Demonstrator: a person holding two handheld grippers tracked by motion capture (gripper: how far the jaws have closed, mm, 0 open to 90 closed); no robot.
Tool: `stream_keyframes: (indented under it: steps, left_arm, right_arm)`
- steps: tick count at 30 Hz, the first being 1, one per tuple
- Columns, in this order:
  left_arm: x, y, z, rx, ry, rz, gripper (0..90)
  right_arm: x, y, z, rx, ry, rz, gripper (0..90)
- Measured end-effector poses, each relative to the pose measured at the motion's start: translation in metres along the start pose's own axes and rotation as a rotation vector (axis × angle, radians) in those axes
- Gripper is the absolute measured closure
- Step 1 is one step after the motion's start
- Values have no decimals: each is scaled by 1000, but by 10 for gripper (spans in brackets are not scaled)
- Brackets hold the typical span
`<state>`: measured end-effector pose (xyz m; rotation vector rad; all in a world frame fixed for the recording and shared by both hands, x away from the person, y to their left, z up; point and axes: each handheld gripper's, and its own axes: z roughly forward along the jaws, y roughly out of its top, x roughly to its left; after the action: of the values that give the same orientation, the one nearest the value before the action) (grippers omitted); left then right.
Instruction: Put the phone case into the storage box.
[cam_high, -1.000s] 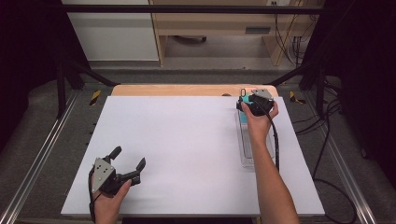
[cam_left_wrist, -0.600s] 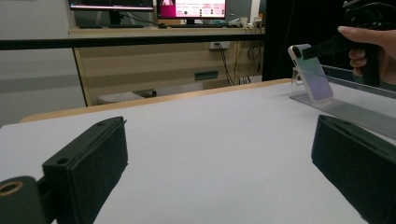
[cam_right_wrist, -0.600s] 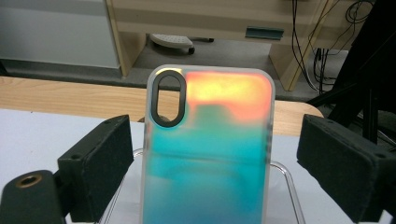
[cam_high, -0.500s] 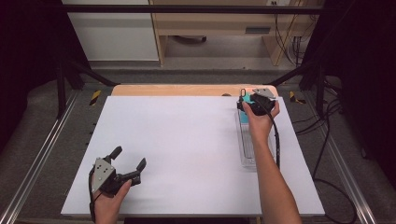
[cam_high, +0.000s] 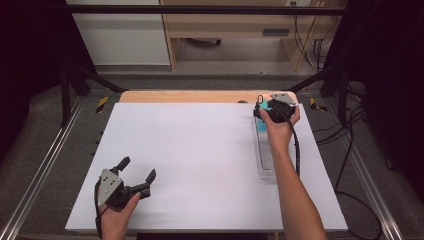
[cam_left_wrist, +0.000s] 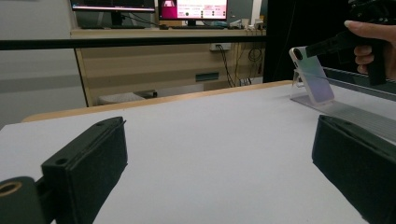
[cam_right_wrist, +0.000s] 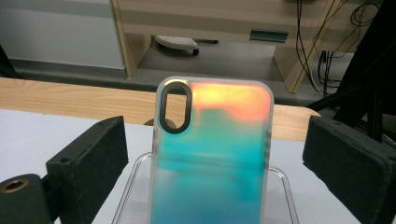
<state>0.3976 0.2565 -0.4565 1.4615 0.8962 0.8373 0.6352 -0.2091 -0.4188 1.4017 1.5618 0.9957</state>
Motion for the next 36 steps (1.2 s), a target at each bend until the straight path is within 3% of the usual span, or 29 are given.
stream_keyframes:
  steps: [14,16,23,28,36]
  left_arm:
    - [-1,-1,1,5,-2,4,30]
    - [-1,-1,1,4,-3,4,30]
    - [-2,-1,2,8,-5,6,30]
    - [-2,-1,1,4,-3,4,30]
    - [1,-1,0,4,4,2,30]
  right_arm:
    - [3,18,-12,19,-4,-135,65]
    - [3,20,-13,42,-11,-153,69]
    - [2,31,-20,49,19,-153,62]
    - [0,36,-21,70,37,-118,59]
    - [3,42,-23,76,52,-110,53]
